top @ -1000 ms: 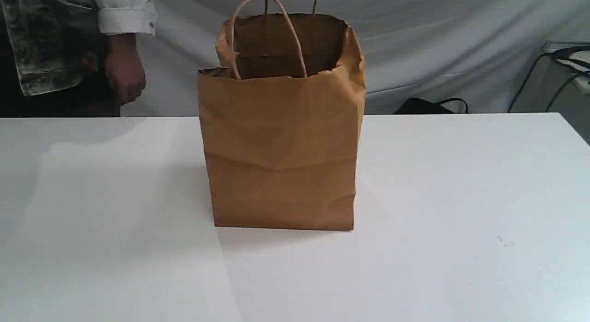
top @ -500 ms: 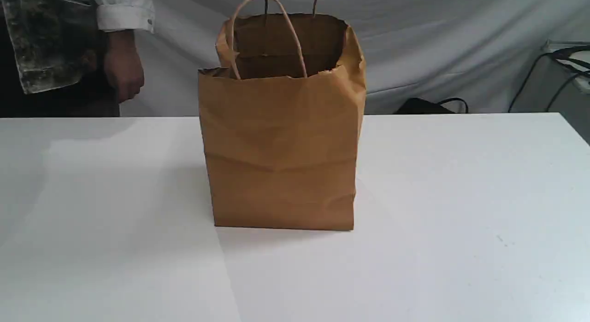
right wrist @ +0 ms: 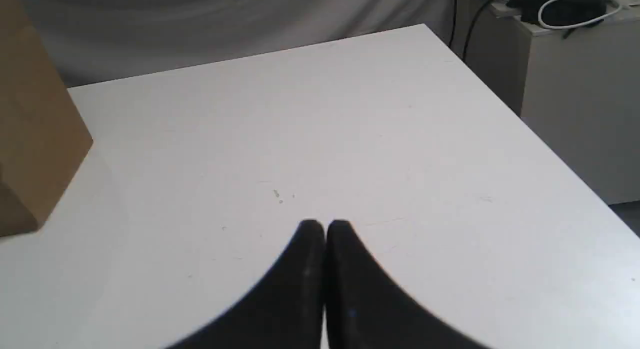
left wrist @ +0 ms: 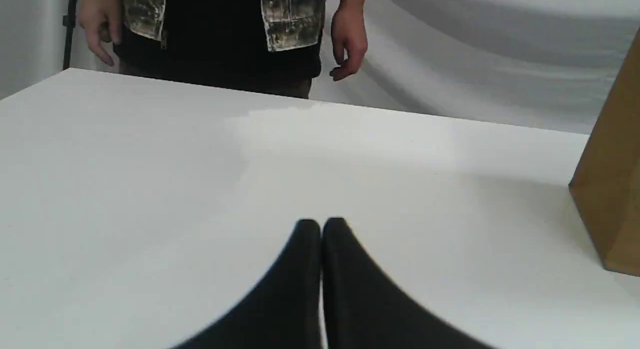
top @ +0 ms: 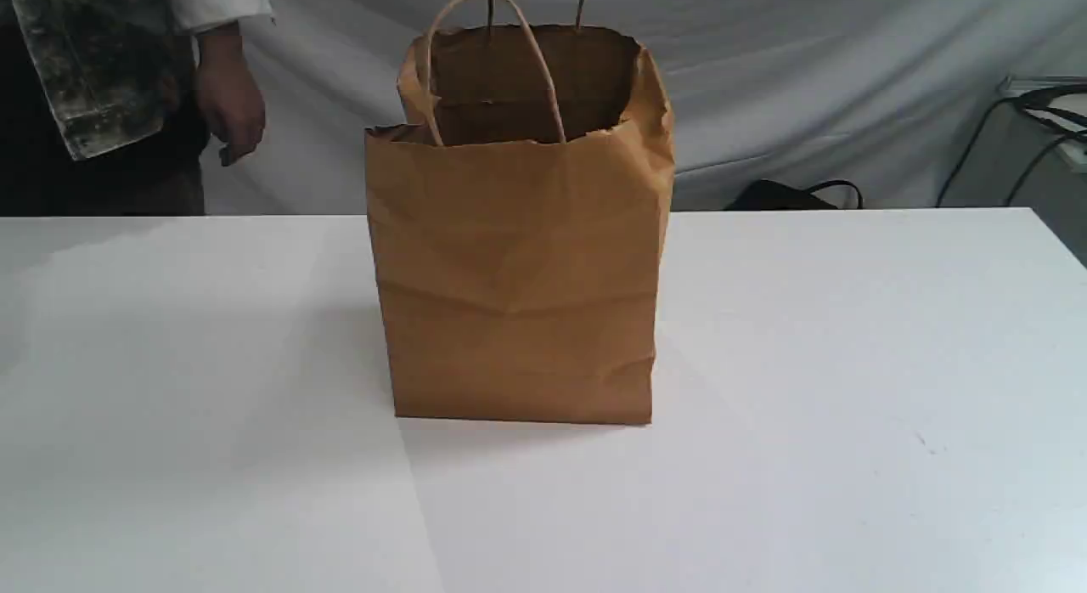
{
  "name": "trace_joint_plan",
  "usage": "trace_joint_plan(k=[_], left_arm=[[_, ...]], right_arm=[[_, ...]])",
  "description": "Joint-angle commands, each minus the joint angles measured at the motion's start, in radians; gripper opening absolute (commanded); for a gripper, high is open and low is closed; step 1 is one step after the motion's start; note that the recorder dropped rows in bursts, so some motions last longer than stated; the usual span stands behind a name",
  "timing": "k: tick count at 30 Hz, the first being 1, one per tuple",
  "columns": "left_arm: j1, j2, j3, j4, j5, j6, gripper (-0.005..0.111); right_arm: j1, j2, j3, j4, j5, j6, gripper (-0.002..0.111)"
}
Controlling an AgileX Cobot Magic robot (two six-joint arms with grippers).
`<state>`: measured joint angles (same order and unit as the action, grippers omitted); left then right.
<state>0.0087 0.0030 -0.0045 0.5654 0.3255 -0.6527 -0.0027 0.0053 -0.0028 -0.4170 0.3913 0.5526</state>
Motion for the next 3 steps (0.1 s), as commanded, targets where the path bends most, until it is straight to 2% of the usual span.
trace_joint_plan(k=[1,3], left_arm=[[-0.001,-0.003,0.005,-0.005,-0.008,0.003,0.000],[-0.001,-0.003,0.005,-0.005,-0.008,0.003,0.000]], right_arm=[[-0.008,-0.005,0.003,0.002,-0.007,0.001,0.000],[-0.008,-0.005,0.003,0.002,-0.007,0.001,0.000]])
